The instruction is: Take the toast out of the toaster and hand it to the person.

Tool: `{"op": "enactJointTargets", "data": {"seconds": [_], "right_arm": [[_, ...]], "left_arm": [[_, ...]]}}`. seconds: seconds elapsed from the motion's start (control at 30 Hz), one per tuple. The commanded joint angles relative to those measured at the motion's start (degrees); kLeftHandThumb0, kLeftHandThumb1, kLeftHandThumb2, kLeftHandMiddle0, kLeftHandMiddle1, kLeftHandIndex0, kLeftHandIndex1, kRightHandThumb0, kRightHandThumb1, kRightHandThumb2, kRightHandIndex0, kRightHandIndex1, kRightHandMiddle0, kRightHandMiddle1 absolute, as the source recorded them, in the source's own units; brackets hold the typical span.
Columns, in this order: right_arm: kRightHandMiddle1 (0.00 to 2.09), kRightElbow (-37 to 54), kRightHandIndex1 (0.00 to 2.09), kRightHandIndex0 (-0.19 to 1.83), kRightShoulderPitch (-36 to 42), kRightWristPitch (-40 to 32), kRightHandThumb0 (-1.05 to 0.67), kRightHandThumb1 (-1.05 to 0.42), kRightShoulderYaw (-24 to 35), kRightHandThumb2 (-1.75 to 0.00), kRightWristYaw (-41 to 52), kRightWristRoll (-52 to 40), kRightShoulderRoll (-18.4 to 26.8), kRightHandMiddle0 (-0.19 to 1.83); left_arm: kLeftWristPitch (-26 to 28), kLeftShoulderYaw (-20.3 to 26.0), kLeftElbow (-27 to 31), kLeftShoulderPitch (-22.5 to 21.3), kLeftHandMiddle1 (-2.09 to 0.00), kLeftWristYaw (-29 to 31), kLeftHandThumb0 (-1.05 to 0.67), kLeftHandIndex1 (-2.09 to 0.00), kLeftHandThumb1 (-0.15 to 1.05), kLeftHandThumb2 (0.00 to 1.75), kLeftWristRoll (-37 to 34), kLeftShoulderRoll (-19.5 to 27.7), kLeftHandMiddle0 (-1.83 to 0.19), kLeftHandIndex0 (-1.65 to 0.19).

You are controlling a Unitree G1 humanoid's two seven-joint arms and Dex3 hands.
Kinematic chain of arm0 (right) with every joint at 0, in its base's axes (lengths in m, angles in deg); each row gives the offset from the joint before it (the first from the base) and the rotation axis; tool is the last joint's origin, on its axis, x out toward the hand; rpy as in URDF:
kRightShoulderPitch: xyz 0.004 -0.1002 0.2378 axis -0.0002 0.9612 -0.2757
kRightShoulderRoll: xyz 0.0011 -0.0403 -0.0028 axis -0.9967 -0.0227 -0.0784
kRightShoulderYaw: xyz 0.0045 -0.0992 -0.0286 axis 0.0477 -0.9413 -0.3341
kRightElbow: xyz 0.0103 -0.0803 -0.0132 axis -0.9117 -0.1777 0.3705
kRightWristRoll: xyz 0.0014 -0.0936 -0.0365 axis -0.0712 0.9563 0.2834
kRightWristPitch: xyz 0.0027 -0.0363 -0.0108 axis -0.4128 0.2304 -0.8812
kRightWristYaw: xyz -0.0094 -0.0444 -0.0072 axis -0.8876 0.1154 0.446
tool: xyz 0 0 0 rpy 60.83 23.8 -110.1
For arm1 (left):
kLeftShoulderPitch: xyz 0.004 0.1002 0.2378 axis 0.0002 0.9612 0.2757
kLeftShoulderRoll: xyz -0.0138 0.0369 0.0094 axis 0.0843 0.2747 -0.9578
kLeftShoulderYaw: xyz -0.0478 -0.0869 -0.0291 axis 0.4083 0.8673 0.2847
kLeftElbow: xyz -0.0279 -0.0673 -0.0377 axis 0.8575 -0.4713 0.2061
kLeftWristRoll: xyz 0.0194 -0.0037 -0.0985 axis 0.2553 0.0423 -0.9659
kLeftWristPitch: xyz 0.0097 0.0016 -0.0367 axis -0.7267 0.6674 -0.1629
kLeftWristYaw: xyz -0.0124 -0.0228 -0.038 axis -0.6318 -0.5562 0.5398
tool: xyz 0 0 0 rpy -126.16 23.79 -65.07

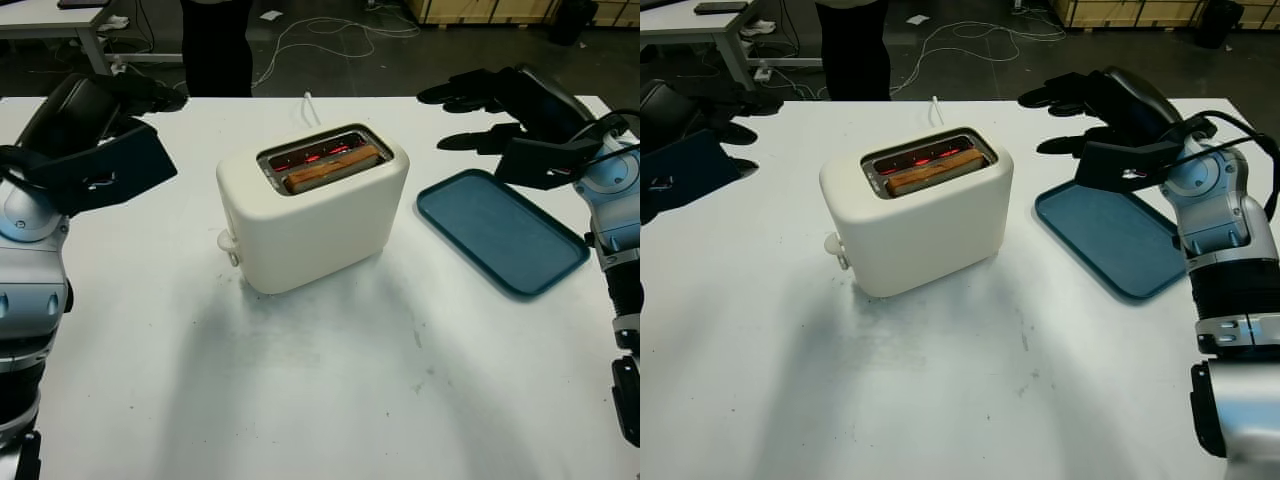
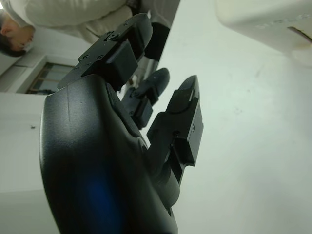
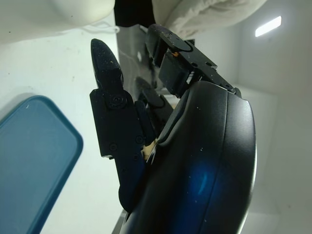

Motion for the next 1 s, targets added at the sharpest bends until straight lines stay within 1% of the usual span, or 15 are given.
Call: {"op": "enactJointTargets", "data": {"seconds": [0.0,0.23,0.33,0.5,0.63,0.8,0.9,0.97], "right_arm": [[0.00,0.6,0.01,0.72,0.7,0.1,-0.38,-0.92,0.3,-0.01,0.3,-0.8,0.0,0.68],[0.00,2.2,0.00,0.71,0.7,-2.6,-0.40,-0.92,0.1,-0.01,0.8,-0.6,-0.4,0.67],[0.00,1.9,0.00,0.71,0.4,-2.3,-0.39,-0.92,0.1,-0.01,1.0,-1.0,-0.5,0.67],[0.00,3.1,0.00,0.71,0.7,-2.5,-0.41,-0.92,0.4,-0.02,1.4,-0.8,0.2,0.66],[0.00,4.6,0.00,0.69,1.1,-3.3,-0.40,-0.92,0.7,-0.04,1.5,-0.7,0.4,0.65],[0.00,7.8,0.00,0.65,1.3,-6.2,-0.47,-0.92,0.4,-0.12,2.4,0.1,0.6,0.63],[0.01,7.6,0.01,0.66,0.8,-6.7,-0.51,-0.92,0.2,-0.12,2.5,0.1,0.4,0.64],[0.01,7.3,0.01,0.67,0.4,-6.8,-0.51,-0.92,0.3,-0.10,2.6,-0.3,0.1,0.65]], "left_arm": [[0.4,-0.3,0.7,-0.3,-0.36,-0.1,0.26,-0.02,0.92,0.05,0.7,0.1,-0.65,-0.72],[-2.0,0.5,-0.3,0.3,-0.35,0.2,0.25,-0.02,0.92,0.04,-0.1,0.2,-0.66,-0.72],[-1.6,0.3,-0.5,-0.3,-0.35,0.8,0.24,-0.02,0.92,0.03,0.2,0.6,-0.67,-0.73],[-1.4,1.1,-0.1,-0.2,-0.36,0.6,0.24,-0.02,0.92,0.03,-0.2,-0.2,-0.68,-0.73],[-3.3,1.9,-0.4,0.2,-0.35,0.5,0.25,-0.02,0.92,0.03,-0.7,0.3,-0.68,-0.73],[-6.5,5.8,-1.6,2.1,-0.34,0.1,0.25,-0.01,0.92,0.09,-3.7,0.0,-0.65,-0.70],[-8.9,6.8,-2.1,3.0,-0.35,-0.2,0.20,0.00,0.92,0.09,-4.2,0.4,-0.66,-0.70],[-9.3,6.5,-2.4,2.9,-0.35,-0.4,0.19,0.00,0.92,0.08,-3.6,0.4,-0.67,-0.70]]}}
